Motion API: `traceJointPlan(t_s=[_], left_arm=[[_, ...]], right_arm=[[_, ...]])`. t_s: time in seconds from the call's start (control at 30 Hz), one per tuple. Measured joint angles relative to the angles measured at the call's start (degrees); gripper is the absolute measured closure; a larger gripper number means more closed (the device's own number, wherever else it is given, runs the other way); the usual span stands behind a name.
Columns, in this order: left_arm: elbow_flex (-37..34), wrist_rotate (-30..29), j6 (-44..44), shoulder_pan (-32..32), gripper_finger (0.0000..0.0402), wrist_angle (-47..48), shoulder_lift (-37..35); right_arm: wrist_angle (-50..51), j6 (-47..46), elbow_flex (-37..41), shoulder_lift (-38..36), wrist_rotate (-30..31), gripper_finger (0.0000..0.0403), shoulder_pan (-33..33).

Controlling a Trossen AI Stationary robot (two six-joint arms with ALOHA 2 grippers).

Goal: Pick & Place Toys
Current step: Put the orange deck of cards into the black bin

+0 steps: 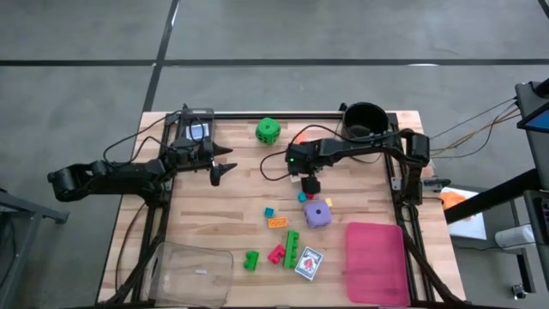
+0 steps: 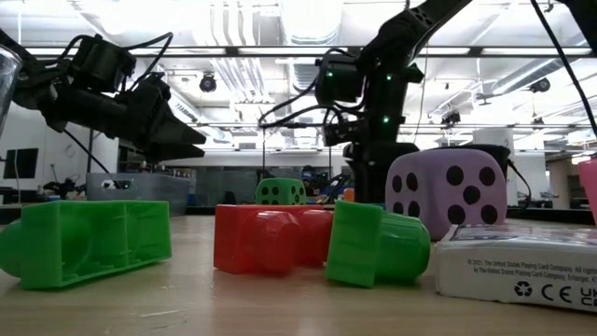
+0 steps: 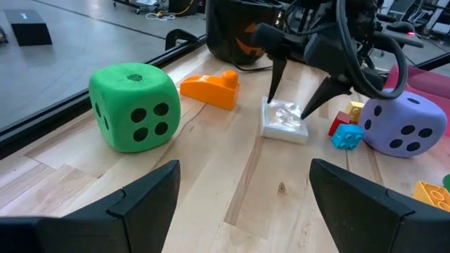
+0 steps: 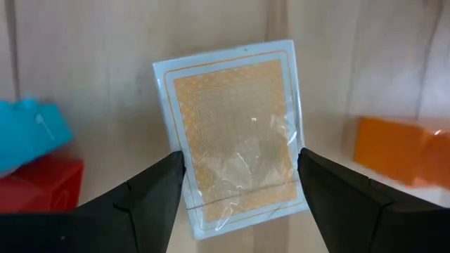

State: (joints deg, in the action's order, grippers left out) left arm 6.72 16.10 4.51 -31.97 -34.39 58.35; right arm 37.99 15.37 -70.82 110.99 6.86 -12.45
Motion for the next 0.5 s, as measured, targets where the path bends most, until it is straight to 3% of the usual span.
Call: traceJointPlan(t_s=[0.4,0.5], left_arm=[[0.0,0.0,0.0,0.0,0.0084,0.3,0.0],[0.0,0.0,-0.2,0.0,0.0084,1.3,0.0]], right_arm=[[-11.3,2.4,0.1,0.2,-0.5,0.0121,0.1],[-15.4,2.4,0.2,0.4,-3.0,0.0121,0.2]])
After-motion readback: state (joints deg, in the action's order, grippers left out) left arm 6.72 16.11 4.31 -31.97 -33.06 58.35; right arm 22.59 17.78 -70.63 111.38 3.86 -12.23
